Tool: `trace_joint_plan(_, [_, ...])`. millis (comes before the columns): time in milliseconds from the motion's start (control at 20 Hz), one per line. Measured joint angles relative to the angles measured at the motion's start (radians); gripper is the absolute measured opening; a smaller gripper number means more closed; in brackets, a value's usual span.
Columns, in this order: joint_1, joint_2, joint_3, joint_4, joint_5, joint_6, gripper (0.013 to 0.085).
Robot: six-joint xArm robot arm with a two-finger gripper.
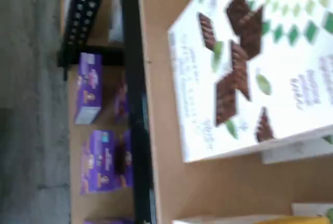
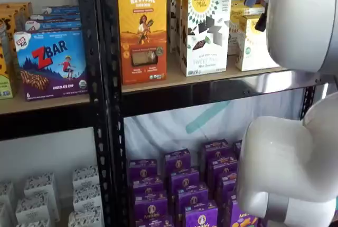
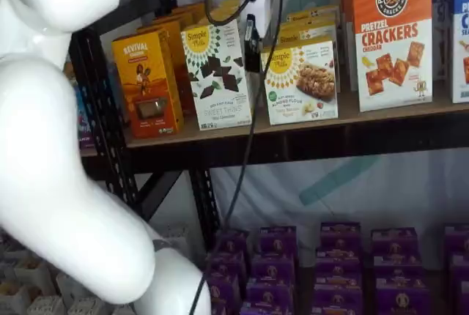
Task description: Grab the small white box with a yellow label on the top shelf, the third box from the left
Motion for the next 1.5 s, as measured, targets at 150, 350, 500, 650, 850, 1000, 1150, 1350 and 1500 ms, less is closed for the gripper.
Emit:
trace_joint_plan(150, [0.024, 0.033, -0.017, -0.042, -0.050, -0.003, 0.0850])
trace_joint_plan(350, [0.045, 0.085, -0.039, -0.090, -0.083, -0.006, 0.0850])
trace_joint_plan(500, [0.053, 0.119, -0.049, -0.105, -0.103, -0.009, 0.0850])
trace_joint_plan(650, [0.066, 0.155, -0.071, -0.141, -0.101, -0.003, 0.0850])
trace_joint_plan(850, [0.082, 0.189, -0.088, -0.170, -0.096, 0.008, 0.0850])
trace_joint_plan(1000, [0.095, 0.213, -0.110, -0.197, -0.073, 0.021, 0.0850])
trace_joint_plan(1150, [0.115, 0.236, -0.136, -0.244, -0.039, 0.040, 0.0850])
trace_joint_plan(1350, [0.133, 0.261, -0.168, -0.283, 0.005, 0.059, 0.0850])
trace_joint_plan(1500, [0.140, 0.271, -0.181, -0.296, 0.025, 0.067, 0.0850])
